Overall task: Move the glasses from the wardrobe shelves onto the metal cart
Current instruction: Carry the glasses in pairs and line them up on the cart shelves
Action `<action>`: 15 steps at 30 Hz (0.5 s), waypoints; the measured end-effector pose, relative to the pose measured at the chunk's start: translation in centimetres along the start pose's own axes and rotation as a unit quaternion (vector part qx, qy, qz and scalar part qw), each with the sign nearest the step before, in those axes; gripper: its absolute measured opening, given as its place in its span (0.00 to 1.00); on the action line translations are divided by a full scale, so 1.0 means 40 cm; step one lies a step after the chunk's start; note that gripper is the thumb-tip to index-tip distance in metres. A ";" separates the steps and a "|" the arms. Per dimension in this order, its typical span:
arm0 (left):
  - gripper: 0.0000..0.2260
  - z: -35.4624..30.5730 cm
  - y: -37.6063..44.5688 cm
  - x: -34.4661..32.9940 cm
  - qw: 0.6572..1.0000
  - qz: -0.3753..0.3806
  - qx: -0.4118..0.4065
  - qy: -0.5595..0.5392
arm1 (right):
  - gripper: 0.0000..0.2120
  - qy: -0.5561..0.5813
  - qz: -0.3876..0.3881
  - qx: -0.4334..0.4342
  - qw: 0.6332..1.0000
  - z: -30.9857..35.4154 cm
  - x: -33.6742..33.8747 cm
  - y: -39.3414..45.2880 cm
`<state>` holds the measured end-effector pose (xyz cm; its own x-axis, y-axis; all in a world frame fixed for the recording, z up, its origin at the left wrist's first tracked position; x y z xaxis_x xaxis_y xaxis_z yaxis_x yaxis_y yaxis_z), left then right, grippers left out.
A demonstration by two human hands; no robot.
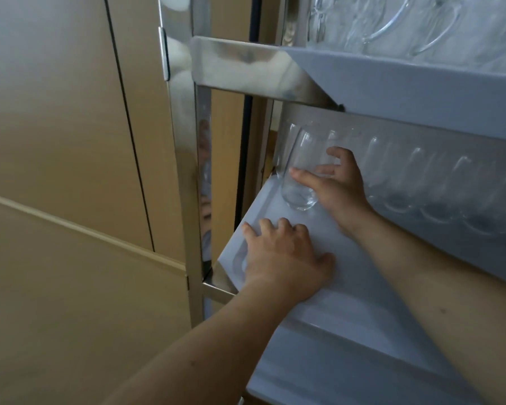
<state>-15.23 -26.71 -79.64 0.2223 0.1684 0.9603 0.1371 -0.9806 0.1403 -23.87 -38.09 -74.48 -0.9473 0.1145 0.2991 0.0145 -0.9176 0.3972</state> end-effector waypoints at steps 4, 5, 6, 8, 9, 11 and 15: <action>0.28 0.001 -0.001 -0.001 1.000 -0.003 -0.003 -0.007 | 0.42 -0.018 -0.020 -0.015 1.000 -0.018 -0.056 0.036; 0.28 0.001 0.000 -0.001 1.000 -0.005 -0.004 -0.007 | 0.42 -0.024 -0.018 -0.017 0.999 -0.023 -0.065 0.040; 0.28 0.002 0.000 0.000 1.000 -0.007 -0.005 -0.009 | 0.42 -0.031 -0.014 -0.018 0.999 -0.028 -0.071 0.041; 0.28 0.003 0.001 0.001 1.000 -0.011 -0.005 -0.014 | 0.41 -0.038 -0.009 -0.011 0.999 -0.033 -0.082 0.042; 0.28 0.003 0.001 0.002 1.000 -0.011 -0.006 -0.015 | 0.41 -0.040 -0.007 -0.006 0.999 -0.034 -0.084 0.042; 0.28 0.001 0.000 0.002 1.000 -0.008 -0.007 -0.016 | 0.41 -0.046 -0.006 0.000 0.999 -0.032 -0.083 0.039; 0.28 0.000 0.000 0.003 1.000 -0.007 -0.006 -0.019 | 0.42 -0.070 0.019 -0.012 0.997 -0.030 -0.074 0.033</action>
<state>-15.21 -26.68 -79.54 0.2573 0.1849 0.9485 0.1290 -0.9793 0.1560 -21.41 -40.07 -75.88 -0.8920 0.1300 0.4329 0.0400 -0.9313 0.3620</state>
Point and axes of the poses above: each hand's wrist, its own y-axis towards the middle knuckle, its own x-axis out of the back of the hand, z = x × y, the point moved 4 cm from there along y, towards the middle knuckle, and after that the axes turned 4 degrees about x, right-handed, at the moved point
